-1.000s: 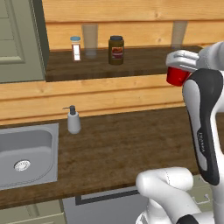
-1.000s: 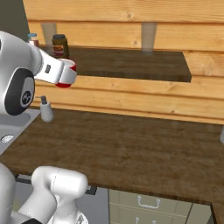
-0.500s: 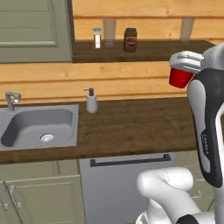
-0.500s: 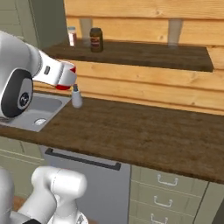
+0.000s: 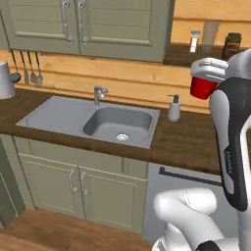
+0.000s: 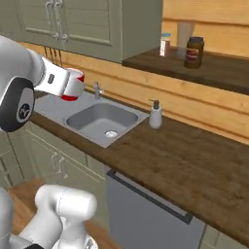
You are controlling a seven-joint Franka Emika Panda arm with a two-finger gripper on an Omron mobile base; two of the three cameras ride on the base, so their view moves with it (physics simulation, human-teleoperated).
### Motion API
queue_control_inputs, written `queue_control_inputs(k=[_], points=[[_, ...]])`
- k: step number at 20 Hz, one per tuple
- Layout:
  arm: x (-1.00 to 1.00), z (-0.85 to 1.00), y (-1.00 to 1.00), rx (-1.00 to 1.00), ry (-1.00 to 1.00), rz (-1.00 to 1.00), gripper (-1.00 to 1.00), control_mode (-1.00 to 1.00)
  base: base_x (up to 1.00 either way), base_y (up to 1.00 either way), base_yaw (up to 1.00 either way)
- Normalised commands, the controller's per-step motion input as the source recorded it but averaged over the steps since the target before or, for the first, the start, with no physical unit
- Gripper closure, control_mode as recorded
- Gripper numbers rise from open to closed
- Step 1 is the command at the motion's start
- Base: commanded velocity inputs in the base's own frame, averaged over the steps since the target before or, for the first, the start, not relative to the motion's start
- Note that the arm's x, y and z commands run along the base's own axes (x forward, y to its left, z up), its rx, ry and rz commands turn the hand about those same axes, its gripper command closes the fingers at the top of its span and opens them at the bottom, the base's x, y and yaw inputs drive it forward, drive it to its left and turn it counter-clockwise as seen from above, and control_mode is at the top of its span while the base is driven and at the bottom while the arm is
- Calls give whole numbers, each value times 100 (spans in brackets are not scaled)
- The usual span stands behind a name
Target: Gather all objects into one cabinet and sort the glasses and bowls to opposite sides.
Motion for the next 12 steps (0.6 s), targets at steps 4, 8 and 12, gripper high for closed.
queue_control_inputs(k=[4, 8, 12], points=[[0, 0, 0, 0, 0, 0, 100, 100, 0, 34, 73], [0, 0, 0, 0, 0, 0, 100, 100, -9, 44, 67], [0, 0, 0, 0, 0, 0, 100, 100, -29, 81, 61]])
